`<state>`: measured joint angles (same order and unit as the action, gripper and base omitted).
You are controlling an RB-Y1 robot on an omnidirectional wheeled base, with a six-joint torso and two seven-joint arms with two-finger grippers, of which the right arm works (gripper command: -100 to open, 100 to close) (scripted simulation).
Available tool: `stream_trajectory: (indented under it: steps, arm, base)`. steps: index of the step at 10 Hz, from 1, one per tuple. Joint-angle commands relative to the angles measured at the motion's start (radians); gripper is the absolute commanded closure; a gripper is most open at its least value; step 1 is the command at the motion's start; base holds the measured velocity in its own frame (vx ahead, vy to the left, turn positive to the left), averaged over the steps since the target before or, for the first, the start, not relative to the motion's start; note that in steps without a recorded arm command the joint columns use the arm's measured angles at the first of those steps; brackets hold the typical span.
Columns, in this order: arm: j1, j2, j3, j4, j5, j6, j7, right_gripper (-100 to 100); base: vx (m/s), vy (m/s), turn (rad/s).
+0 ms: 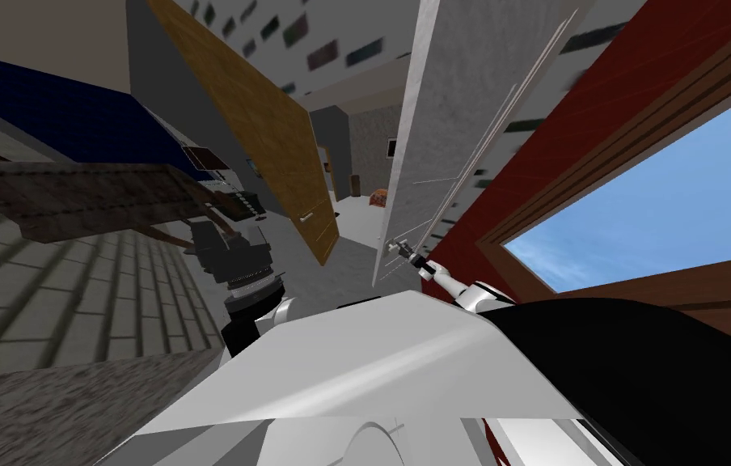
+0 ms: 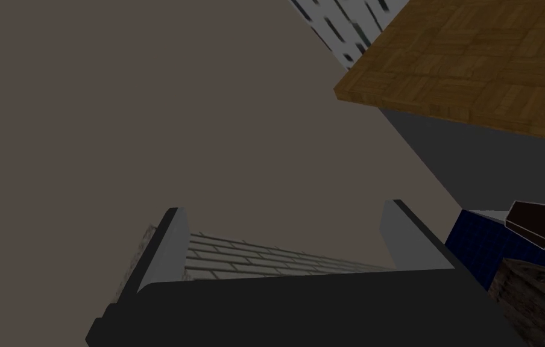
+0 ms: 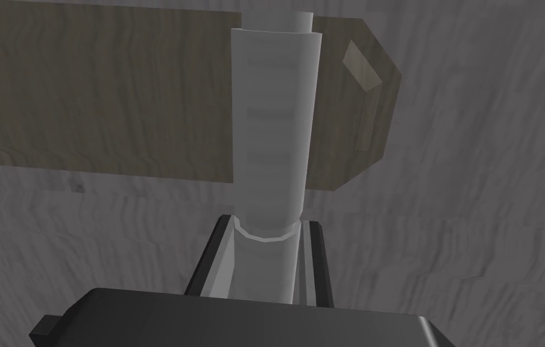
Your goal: Pull the door open
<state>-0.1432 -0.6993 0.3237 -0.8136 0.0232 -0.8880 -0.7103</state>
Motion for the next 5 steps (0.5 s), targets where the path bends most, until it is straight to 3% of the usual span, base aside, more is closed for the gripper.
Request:
stream_trajectory:
  steps: [1, 4, 5]
  arm:
    - [-0.001, -0.012, 0.006, 0.019, 0.003, -0.031, -0.011, 100]
    - [0.029, -0.047, 0.038, -0.001, 0.016, -0.086, -0.047, 100]
    - [0.023, -0.037, 0.034, -0.001, 0.015, -0.071, -0.039, 100]
  base:
    - [0.001, -0.006, -0.062]
    - [-0.001, -0.016, -0.076]
    - [0.0, -0.004, -0.026]
